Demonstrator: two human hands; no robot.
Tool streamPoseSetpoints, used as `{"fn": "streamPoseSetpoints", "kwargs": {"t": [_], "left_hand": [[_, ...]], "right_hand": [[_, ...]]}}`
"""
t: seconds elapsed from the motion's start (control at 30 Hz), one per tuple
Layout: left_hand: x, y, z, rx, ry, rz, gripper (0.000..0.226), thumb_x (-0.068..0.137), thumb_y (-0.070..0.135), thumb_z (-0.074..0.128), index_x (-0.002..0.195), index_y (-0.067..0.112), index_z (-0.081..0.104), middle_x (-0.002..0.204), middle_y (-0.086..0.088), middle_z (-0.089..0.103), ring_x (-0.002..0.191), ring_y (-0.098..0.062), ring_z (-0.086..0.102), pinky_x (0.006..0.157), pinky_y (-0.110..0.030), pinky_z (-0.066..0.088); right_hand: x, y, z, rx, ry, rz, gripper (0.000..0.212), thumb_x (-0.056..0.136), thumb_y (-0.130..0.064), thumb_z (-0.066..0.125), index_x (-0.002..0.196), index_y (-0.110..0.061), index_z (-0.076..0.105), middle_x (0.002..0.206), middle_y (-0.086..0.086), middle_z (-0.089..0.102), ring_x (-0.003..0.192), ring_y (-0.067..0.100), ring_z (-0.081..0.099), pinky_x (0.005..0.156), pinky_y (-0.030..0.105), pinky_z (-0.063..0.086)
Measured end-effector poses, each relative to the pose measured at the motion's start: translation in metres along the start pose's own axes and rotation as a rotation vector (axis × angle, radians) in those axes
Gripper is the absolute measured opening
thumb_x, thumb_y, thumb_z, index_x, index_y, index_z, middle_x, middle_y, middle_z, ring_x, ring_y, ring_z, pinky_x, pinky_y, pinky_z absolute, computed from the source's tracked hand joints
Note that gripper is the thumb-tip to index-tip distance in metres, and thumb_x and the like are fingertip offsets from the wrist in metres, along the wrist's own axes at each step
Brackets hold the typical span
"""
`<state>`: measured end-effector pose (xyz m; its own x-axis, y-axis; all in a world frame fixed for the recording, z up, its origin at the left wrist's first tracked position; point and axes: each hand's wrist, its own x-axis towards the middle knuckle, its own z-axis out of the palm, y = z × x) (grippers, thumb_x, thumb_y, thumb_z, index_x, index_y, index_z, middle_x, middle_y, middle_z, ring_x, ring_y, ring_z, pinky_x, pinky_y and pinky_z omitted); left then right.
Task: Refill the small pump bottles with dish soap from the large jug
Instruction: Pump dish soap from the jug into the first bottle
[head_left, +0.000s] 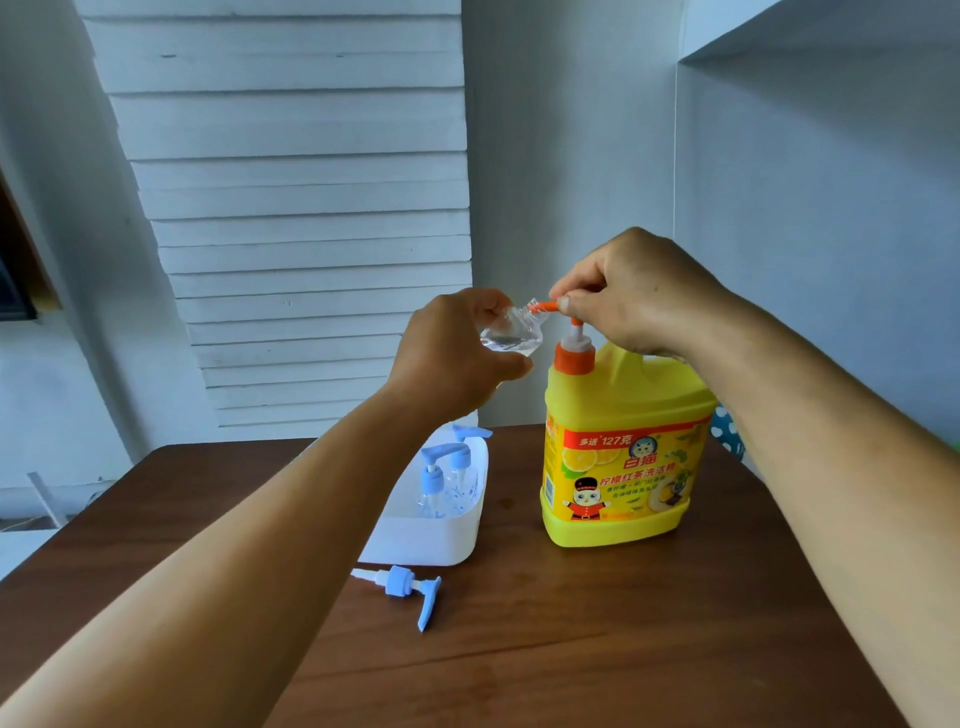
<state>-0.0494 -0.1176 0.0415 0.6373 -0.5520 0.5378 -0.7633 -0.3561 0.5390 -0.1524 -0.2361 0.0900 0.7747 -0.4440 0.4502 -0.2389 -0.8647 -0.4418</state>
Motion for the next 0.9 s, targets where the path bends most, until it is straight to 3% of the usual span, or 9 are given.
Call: {"fn": "streamPoseSetpoints", "kwargs": {"t": [0.13,0.3,0.43,0.57,0.67,0.8,0.9], "left_hand": [[-0.003,-0.003,0.003,0.012,-0.017,-0.005,0.047,0.067,0.026,0.079,0.110,0.022,0.063,0.106,0.004,0.068,0.092,-0.016,0.063,0.077,-0.027,0.049],[-0.005,-0.007,0.006,-0.022,-0.028,-0.031,0.047,0.066,0.025,0.080,0.110,0.023,0.063,0.108,0.004,0.069,0.089,-0.014,0.063,0.074,-0.024,0.046],[0.000,-0.002,0.001,-0.029,-0.010,-0.011,0.048,0.067,0.026,0.079,0.112,0.022,0.063,0.110,0.003,0.068,0.094,-0.016,0.064,0.080,-0.029,0.051],[0.001,-0.004,0.003,-0.020,-0.007,-0.007,0.048,0.066,0.025,0.080,0.111,0.022,0.063,0.108,0.004,0.068,0.093,-0.015,0.064,0.079,-0.028,0.050],[-0.003,-0.008,0.008,-0.009,-0.032,-0.021,0.046,0.066,0.025,0.079,0.109,0.023,0.064,0.106,0.004,0.069,0.092,-0.015,0.064,0.076,-0.024,0.046],[-0.002,-0.008,0.007,-0.032,-0.023,-0.017,0.046,0.066,0.025,0.080,0.109,0.023,0.064,0.106,0.005,0.068,0.086,-0.012,0.061,0.071,-0.021,0.046],[0.002,-0.004,0.003,-0.040,0.003,0.001,0.046,0.066,0.026,0.079,0.109,0.023,0.063,0.107,0.005,0.068,0.089,-0.014,0.063,0.076,-0.026,0.051]], "right_hand": [[-0.005,0.002,0.008,-0.009,0.001,-0.003,0.022,0.090,-0.018,0.060,0.109,-0.018,0.071,0.110,0.003,0.070,0.086,0.012,0.057,0.063,0.019,0.038],[-0.004,0.000,0.009,-0.024,-0.031,0.013,0.021,0.091,-0.018,0.059,0.107,-0.018,0.072,0.110,0.003,0.070,0.086,0.013,0.056,0.061,0.019,0.038],[-0.001,0.000,0.001,-0.016,-0.002,-0.004,0.022,0.091,-0.019,0.057,0.108,-0.020,0.071,0.110,-0.001,0.070,0.079,0.010,0.056,0.053,0.012,0.034],[-0.002,0.005,0.009,-0.006,0.008,-0.025,0.022,0.092,-0.019,0.057,0.109,-0.020,0.071,0.110,0.001,0.071,0.066,-0.002,0.055,0.055,0.013,0.036],[-0.003,0.007,0.015,-0.019,-0.003,-0.010,0.023,0.091,-0.018,0.056,0.108,-0.020,0.071,0.110,0.002,0.071,0.086,0.010,0.061,0.069,0.019,0.039],[0.000,0.004,0.009,-0.014,-0.028,-0.011,0.022,0.090,-0.018,0.059,0.106,-0.020,0.072,0.107,0.001,0.071,0.075,0.007,0.056,0.055,0.016,0.036],[0.001,0.003,0.002,-0.005,0.005,-0.022,0.021,0.091,-0.019,0.058,0.105,-0.021,0.072,0.108,-0.001,0.070,0.072,0.007,0.055,0.053,0.014,0.035]]}}
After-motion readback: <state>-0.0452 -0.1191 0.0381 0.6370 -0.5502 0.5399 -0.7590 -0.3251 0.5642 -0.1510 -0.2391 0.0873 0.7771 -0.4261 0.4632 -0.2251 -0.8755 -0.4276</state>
